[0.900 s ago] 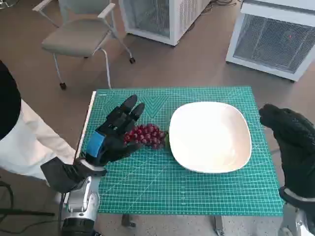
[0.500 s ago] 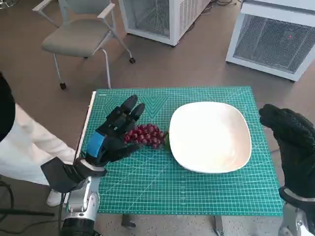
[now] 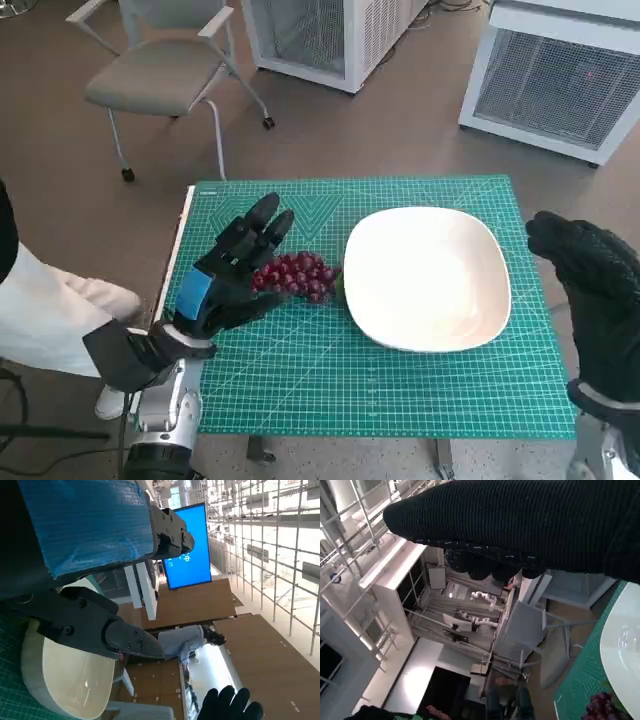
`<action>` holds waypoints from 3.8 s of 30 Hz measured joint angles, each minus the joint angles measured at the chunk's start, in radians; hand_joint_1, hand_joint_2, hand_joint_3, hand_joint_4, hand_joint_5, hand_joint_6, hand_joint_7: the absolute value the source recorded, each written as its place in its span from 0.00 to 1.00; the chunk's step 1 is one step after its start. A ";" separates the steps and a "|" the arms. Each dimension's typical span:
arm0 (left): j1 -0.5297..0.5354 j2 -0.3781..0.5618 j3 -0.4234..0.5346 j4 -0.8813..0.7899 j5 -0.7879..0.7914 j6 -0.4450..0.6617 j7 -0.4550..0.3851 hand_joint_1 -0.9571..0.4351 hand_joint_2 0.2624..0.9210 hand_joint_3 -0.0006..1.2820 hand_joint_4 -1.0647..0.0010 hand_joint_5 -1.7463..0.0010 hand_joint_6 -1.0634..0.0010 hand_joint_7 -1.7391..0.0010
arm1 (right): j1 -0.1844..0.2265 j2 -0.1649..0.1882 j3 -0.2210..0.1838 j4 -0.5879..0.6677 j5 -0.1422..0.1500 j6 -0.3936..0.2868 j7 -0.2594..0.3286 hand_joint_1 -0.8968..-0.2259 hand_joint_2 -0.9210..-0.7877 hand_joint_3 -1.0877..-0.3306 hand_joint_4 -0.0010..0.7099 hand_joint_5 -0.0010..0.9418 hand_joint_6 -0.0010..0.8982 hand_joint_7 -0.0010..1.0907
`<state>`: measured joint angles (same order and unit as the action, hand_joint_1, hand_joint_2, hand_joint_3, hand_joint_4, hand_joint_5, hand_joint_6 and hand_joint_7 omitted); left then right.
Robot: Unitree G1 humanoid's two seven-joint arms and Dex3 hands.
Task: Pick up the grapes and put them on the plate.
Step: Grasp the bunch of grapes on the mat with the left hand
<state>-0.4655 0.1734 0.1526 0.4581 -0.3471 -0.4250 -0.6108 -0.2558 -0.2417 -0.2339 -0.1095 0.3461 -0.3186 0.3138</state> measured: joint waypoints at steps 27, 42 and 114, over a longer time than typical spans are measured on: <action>0.001 0.122 -0.076 -0.108 0.494 0.019 0.248 0.53 0.84 0.00 0.99 1.00 0.90 0.99 | -0.003 -0.007 0.000 0.005 0.001 -0.006 0.001 0.40 0.00 0.53 0.51 0.01 0.00 0.62; -0.066 0.217 -0.275 -0.387 1.012 0.424 0.293 0.57 0.72 0.00 1.00 1.00 0.89 0.99 | -0.008 -0.008 0.002 0.026 0.000 -0.016 0.003 0.42 0.00 0.53 0.51 0.01 0.00 0.62; -0.672 0.012 -0.725 0.679 1.137 0.621 0.328 0.70 0.99 0.09 0.89 0.98 0.79 0.99 | -0.010 -0.009 -0.001 0.017 0.005 -0.001 -0.001 0.41 0.00 0.53 0.50 0.01 0.00 0.64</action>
<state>-1.1371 0.1854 -0.5723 1.1369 0.7899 0.1964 -0.2833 -0.2654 -0.2504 -0.2353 -0.0920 0.3508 -0.3192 0.3131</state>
